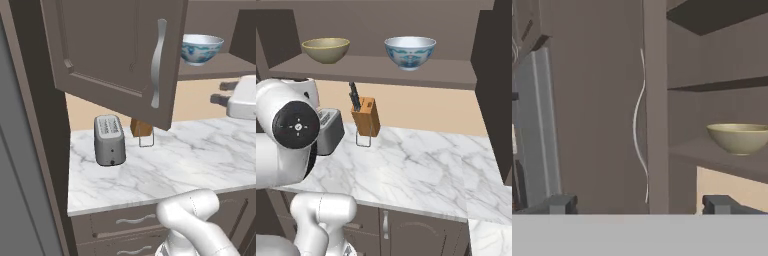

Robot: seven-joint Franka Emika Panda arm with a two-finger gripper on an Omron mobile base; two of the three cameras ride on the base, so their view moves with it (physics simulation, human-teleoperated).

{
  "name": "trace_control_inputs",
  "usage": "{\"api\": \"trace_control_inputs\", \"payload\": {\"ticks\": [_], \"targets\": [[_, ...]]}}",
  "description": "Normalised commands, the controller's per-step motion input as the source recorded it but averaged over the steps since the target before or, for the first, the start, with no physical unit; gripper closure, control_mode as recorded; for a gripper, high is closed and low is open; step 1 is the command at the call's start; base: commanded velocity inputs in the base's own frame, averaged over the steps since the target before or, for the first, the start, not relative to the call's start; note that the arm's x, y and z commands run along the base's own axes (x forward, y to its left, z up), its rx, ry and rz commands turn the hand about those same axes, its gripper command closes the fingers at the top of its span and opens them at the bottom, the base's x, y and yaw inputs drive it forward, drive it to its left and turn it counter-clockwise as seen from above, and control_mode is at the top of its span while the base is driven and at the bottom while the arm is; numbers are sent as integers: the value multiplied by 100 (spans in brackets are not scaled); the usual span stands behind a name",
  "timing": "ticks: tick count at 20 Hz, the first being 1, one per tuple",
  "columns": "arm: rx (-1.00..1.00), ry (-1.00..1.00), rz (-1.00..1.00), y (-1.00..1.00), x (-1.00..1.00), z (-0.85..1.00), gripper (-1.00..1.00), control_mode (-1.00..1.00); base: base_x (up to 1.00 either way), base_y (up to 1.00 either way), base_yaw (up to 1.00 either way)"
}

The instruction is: Move the bowls from the cabinet to the plates on the dining table.

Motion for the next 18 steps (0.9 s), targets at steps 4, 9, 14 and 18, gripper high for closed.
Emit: {"api": "trace_control_inputs", "payload": {"ticks": [4, 9, 14, 18], "targets": [[0, 0, 32, -2, 15, 0, -100, -100, 0, 0, 0], [0, 0, 27, 0, 25, 0, -100, -100, 0, 0, 0], [0, 0, 23, 0, 37, 0, -100, -100, 0, 0, 0], [0, 0, 21, 2, 35, 0, -100, -100, 0, 0, 0]]}}
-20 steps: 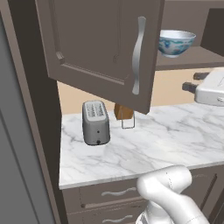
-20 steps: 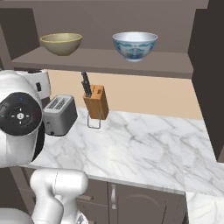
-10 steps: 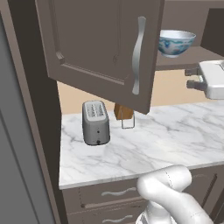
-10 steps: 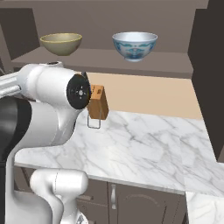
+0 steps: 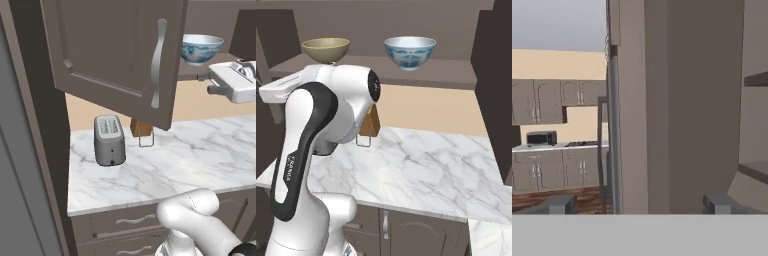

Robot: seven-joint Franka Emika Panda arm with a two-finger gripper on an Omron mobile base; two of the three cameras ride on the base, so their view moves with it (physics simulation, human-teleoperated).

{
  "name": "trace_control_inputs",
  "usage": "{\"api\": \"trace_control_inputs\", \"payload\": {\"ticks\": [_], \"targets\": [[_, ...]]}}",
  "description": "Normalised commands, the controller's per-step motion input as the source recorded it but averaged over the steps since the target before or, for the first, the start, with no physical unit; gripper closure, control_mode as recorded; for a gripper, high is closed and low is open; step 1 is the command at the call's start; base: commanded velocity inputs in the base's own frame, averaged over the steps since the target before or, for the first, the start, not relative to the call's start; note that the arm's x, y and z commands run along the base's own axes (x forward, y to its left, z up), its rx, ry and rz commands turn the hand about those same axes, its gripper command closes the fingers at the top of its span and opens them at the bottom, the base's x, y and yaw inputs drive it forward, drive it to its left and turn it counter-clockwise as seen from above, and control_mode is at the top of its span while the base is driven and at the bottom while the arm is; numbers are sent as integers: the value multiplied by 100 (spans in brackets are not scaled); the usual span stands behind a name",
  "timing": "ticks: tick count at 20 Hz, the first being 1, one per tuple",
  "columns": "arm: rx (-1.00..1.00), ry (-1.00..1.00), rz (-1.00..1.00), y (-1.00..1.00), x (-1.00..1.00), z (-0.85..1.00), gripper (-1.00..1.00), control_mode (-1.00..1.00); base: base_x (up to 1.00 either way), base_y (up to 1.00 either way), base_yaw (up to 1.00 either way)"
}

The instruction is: Move the bowls from the cabinet to the plates on the dining table.

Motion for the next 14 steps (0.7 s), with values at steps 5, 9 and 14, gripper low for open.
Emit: {"api": "trace_control_inputs", "payload": {"ticks": [5, 9, 14], "targets": [[0, 0, 17, 15, 36, -1, -100, -100, 0, 0, 0], [0, 1, 14, 21, 36, -1, -100, -100, 0, 0, 0], [0, 1, 12, 19, 35, -1, -100, -100, 0, 0, 0]]}}
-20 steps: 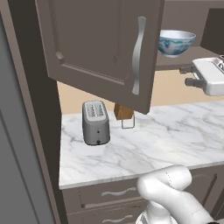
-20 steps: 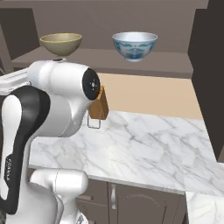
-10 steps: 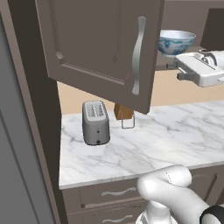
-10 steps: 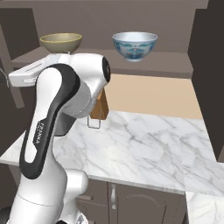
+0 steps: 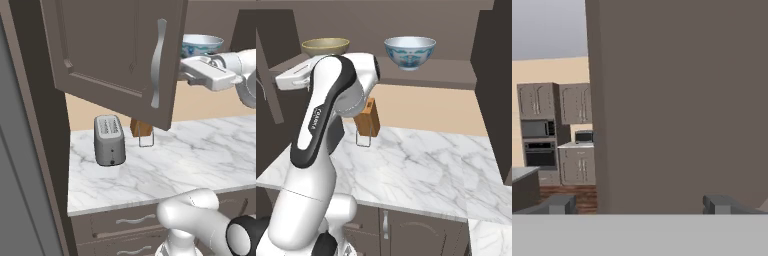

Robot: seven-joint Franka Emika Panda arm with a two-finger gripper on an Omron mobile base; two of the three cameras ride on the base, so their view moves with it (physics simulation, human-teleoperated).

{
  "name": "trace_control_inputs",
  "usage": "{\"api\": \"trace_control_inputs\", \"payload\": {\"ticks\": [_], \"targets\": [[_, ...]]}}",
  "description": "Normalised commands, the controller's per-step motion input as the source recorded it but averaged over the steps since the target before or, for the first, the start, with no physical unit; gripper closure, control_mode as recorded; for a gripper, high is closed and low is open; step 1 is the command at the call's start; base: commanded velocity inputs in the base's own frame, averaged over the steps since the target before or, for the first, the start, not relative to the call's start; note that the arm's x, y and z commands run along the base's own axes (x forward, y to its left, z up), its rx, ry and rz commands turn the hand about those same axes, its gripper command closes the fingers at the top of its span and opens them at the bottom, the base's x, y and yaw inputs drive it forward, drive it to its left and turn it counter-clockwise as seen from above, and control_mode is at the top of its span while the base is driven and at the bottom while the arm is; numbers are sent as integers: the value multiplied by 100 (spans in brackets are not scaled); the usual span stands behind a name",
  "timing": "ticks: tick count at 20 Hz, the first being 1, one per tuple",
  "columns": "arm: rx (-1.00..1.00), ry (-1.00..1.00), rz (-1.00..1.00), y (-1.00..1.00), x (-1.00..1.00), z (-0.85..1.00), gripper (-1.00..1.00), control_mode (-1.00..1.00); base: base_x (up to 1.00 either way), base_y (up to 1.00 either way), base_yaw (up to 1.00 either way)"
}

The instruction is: Move the bowls from the cabinet to the plates on the dining table.

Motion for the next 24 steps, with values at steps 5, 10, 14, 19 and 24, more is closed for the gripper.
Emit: {"api": "trace_control_inputs", "payload": {"ticks": [5, 10, 14, 19, 24], "targets": [[0, 2, 11, 24, 28, -7, -100, -100, 0, 0, 0], [0, 2, 12, 26, 18, -8, -100, -100, 0, 0, 0], [-1, 1, 13, 32, 7, -7, -100, -100, 0, 0, 0], [-5, 0, 10, 41, -9, -1, -100, -100, 0, 0, 0], [-6, -1, 4, 38, -29, 0, -100, -100, 0, 0, 0]]}}
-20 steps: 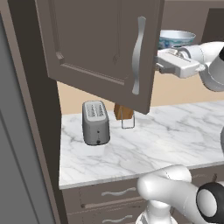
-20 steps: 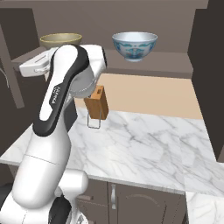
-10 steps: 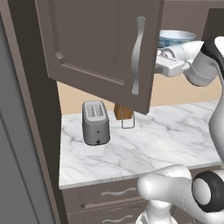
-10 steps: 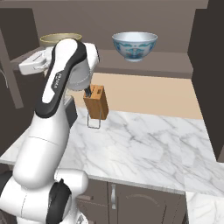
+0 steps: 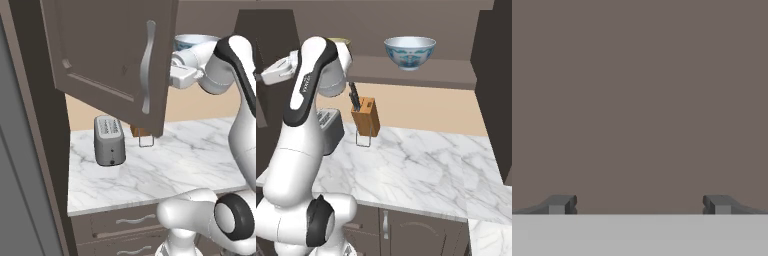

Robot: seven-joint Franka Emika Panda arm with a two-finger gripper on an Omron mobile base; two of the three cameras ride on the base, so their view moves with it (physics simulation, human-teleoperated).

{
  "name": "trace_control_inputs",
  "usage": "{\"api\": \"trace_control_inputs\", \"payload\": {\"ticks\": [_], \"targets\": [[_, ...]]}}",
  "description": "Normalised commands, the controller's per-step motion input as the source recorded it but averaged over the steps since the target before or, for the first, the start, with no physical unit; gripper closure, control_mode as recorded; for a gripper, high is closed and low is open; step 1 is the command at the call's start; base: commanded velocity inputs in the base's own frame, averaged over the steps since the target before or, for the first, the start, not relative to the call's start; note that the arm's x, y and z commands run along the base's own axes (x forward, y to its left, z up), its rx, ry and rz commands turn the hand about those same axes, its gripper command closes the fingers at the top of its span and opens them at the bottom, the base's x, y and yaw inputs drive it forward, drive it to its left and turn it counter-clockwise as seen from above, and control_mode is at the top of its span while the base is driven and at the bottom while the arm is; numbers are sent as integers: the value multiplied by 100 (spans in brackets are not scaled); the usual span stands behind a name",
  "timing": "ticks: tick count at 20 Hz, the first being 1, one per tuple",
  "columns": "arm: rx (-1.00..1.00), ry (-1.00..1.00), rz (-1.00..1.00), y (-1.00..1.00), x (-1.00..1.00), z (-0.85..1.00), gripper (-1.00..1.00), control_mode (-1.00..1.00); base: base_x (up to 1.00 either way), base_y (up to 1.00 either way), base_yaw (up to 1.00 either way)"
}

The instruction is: Move the bowls from the cabinet to the plates on the dining table.

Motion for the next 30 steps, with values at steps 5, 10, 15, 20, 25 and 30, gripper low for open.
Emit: {"api": "trace_control_inputs", "payload": {"ticks": [5, 10, 15, 20, 25, 30], "targets": [[-6, 0, 0, 36, -29, 0, -100, -100, 0, 0, 0], [-5, 0, 0, 32, -30, 0, -100, -100, 0, 0, 0], [-4, 0, 0, 30, -26, 0, -100, -100, 0, 0, 0], [-4, 0, 0, 29, -27, -2, -100, -100, 0, 0, 0], [-2, 0, 0, 30, -13, -7, -100, -100, 0, 0, 0], [-2, 0, 0, 29, -7, -11, -100, -100, 0, 0, 0]]}}
